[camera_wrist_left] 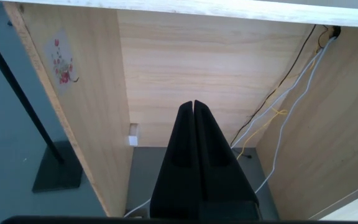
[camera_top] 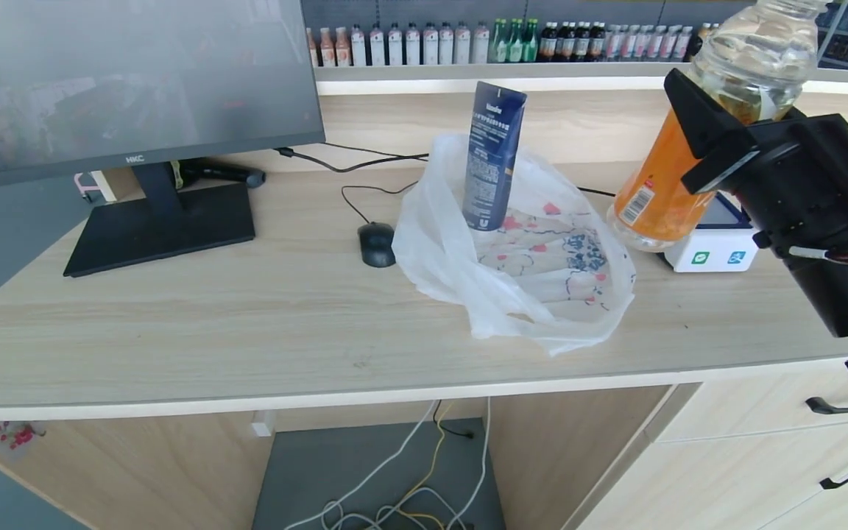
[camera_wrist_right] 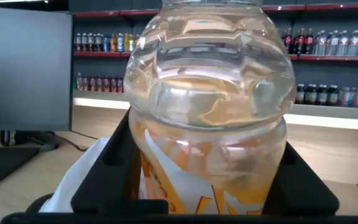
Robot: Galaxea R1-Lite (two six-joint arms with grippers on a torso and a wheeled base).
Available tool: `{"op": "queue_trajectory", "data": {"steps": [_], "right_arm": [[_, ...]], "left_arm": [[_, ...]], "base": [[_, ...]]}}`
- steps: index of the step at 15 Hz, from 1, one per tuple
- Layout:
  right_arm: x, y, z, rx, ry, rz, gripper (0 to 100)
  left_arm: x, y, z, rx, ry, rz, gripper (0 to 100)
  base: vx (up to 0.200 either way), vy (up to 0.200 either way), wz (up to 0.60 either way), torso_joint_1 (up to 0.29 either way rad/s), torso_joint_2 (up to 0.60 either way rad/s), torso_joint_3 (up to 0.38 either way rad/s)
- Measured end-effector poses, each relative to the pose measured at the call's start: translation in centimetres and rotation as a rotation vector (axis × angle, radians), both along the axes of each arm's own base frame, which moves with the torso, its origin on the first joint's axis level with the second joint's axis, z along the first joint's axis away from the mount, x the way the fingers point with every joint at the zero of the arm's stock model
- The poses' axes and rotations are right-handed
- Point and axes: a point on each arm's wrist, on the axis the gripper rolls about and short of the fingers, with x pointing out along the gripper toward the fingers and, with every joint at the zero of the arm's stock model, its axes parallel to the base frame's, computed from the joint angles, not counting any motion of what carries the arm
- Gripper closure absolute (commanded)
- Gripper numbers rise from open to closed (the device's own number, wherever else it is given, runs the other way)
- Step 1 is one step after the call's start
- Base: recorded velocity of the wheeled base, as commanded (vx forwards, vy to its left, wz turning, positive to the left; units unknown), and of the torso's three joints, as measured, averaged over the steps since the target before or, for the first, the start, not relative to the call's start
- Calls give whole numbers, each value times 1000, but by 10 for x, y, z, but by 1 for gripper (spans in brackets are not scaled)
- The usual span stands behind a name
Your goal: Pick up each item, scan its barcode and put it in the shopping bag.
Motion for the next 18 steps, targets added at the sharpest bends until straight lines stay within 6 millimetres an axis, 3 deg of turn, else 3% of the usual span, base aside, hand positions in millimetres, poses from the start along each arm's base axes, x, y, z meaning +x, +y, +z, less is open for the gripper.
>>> {"op": "queue_trajectory", "data": {"steps": [9,18], "right_arm": [[11,16,-20,-60,87,66,100],[70,28,-16,-46,184,89,100]], "left_arm": [[0,0,0,0,0,0,100],[0,0,0,0,0,0,100]], "base": [[0,0,0,0,0,0],[0,0,0,0,0,0]]}}
